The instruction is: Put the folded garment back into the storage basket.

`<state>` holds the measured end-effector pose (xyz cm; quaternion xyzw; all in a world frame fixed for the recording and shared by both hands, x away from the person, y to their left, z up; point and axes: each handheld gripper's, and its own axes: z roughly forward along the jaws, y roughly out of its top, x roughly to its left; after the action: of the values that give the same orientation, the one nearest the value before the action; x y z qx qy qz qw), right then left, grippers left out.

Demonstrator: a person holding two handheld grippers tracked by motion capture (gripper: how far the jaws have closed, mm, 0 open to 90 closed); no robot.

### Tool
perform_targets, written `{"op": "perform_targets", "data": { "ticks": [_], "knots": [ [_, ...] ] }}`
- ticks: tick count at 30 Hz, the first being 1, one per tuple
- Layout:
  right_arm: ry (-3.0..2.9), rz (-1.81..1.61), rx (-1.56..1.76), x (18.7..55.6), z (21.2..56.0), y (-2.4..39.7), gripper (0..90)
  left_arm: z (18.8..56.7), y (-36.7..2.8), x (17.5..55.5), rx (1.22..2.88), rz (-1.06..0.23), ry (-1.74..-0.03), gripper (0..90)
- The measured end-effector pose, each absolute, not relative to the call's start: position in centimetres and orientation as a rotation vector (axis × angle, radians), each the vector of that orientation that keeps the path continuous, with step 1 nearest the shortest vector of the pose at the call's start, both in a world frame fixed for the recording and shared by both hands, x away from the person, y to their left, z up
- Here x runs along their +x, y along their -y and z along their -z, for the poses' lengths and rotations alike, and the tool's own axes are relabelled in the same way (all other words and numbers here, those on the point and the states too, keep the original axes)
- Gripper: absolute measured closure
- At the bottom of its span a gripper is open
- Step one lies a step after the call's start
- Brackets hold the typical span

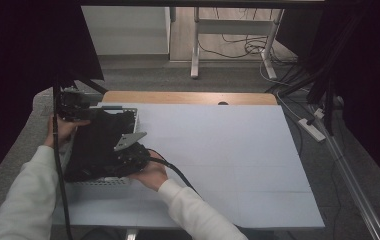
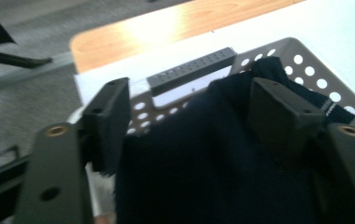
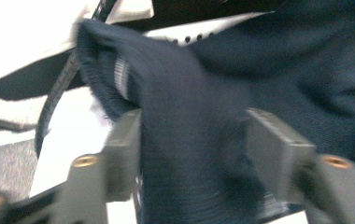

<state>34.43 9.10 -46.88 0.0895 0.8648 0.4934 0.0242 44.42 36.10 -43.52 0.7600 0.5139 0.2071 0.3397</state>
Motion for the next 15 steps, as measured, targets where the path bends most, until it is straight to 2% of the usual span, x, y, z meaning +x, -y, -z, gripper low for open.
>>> {"op": "perform_targets", "data": {
  "ticks": [2, 4, 7, 9, 11, 15],
  "knots": [
    [-2.653, -1.550, 0.287, 34.5, 46.5, -8.3, 31.5, 43.0, -36.4, 43.8, 1.978, -0.569, -1.330, 31.3],
    [-2.640, -1.558, 0.310, 34.7, 46.2, -7.4, 30.4, 42.6, -36.7, 43.2, 1.957, -0.577, -1.326, 37.6],
    [-2.620, -1.578, 0.358, 34.9, 45.9, -6.1, 30.3, 42.7, -37.1, 42.6, 1.950, -0.607, -1.335, 68.0],
    [-2.603, -1.578, 0.370, 34.9, 45.7, -5.2, 30.3, 43.2, -37.2, 42.8, 1.974, -0.591, -1.362, 81.9],
    [-2.587, -1.584, 0.386, 34.9, 45.6, -4.5, 30.3, 43.9, -37.3, 43.2, 2.002, -0.592, -1.407, 87.7],
    [-2.571, -1.587, 0.401, 35.0, 45.4, -3.4, 30.4, 45.3, -37.3, 44.4, 2.032, -0.586, -1.478, 88.2]
  ]
}}
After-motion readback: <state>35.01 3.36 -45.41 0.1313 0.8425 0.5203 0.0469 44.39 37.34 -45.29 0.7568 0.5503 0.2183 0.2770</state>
